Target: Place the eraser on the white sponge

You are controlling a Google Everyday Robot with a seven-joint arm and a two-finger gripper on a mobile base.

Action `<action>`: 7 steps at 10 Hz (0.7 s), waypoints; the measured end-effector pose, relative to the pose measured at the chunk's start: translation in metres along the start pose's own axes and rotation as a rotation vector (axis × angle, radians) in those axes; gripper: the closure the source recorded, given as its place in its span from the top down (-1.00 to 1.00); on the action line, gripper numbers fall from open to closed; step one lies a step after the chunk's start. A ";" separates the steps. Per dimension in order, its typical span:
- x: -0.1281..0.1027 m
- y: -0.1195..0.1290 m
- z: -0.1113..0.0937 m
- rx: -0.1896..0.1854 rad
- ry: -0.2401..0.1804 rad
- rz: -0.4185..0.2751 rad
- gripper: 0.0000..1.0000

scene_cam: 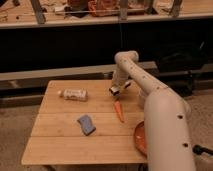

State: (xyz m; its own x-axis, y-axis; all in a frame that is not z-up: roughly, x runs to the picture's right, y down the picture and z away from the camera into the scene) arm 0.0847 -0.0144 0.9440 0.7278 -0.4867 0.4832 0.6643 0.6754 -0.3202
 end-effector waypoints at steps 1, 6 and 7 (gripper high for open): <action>-0.005 0.001 0.001 -0.001 -0.002 -0.003 -0.97; -0.030 0.002 -0.009 0.000 -0.005 -0.026 -0.97; -0.037 0.003 -0.011 -0.003 -0.006 -0.032 -0.97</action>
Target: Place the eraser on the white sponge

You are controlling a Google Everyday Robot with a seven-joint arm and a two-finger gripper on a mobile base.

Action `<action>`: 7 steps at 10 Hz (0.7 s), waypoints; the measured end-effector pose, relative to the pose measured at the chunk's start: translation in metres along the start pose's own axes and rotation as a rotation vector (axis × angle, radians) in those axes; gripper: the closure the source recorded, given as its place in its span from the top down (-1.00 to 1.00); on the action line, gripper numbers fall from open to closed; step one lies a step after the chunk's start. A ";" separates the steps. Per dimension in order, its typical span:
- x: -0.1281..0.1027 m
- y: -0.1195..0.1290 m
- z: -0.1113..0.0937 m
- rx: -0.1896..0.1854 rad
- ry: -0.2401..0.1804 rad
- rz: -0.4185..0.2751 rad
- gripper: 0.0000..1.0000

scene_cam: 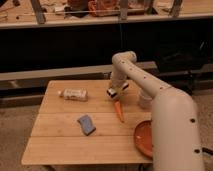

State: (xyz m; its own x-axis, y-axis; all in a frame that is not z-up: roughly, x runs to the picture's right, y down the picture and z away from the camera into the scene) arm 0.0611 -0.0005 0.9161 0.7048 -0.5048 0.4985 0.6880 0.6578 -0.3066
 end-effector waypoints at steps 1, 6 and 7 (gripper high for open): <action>-0.005 -0.001 -0.001 0.001 -0.002 -0.004 -0.97; -0.024 0.008 -0.013 0.003 -0.016 -0.017 -0.97; -0.030 0.007 -0.013 0.004 -0.020 -0.025 -0.97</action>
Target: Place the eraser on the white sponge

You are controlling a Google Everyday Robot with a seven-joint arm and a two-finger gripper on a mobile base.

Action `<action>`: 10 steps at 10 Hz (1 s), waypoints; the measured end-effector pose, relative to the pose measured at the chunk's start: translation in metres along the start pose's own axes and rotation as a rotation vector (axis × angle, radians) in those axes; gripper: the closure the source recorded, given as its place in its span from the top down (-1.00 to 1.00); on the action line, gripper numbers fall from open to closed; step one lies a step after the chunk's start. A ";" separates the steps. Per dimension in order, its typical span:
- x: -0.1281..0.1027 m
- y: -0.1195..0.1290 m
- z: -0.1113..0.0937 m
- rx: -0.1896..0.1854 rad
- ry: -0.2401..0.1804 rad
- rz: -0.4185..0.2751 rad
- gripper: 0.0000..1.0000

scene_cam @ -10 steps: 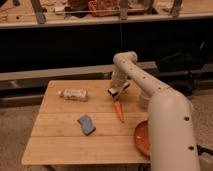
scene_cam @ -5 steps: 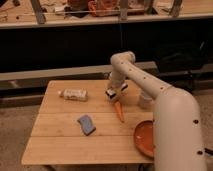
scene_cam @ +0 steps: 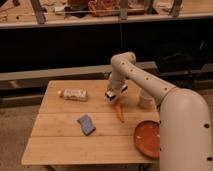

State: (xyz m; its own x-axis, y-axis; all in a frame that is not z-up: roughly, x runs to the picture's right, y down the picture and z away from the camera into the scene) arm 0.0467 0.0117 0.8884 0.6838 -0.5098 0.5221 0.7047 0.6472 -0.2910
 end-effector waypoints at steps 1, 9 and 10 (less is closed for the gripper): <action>-0.005 0.000 -0.002 0.001 -0.004 -0.005 -0.97; -0.054 0.006 -0.010 0.020 -0.028 -0.068 -0.97; -0.069 0.007 -0.012 0.024 -0.029 -0.085 -0.97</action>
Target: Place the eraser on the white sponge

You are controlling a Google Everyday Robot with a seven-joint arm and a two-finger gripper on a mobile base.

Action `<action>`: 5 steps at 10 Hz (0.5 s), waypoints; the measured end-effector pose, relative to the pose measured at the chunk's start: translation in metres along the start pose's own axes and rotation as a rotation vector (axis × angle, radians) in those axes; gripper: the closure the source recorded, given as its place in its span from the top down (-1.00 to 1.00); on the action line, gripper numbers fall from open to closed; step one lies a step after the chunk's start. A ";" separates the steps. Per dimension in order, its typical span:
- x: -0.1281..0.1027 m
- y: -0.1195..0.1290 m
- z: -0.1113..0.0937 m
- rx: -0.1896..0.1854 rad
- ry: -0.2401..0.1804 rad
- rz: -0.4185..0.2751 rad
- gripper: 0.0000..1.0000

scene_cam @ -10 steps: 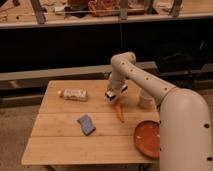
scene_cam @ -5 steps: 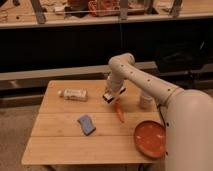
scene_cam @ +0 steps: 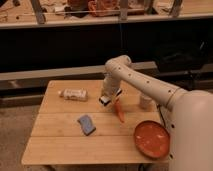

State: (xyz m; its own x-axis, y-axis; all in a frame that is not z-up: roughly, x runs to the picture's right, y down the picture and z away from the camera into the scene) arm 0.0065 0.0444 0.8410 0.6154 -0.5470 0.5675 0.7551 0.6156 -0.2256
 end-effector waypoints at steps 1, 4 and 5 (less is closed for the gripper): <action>-0.010 -0.001 0.001 -0.001 0.000 -0.014 -0.97; -0.031 -0.004 0.005 0.003 -0.005 -0.058 -0.97; -0.035 -0.003 0.008 0.008 -0.003 -0.072 -0.97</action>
State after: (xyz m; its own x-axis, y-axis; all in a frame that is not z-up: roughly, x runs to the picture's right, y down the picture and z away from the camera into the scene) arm -0.0188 0.0663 0.8283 0.5592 -0.5882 0.5842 0.7955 0.5792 -0.1782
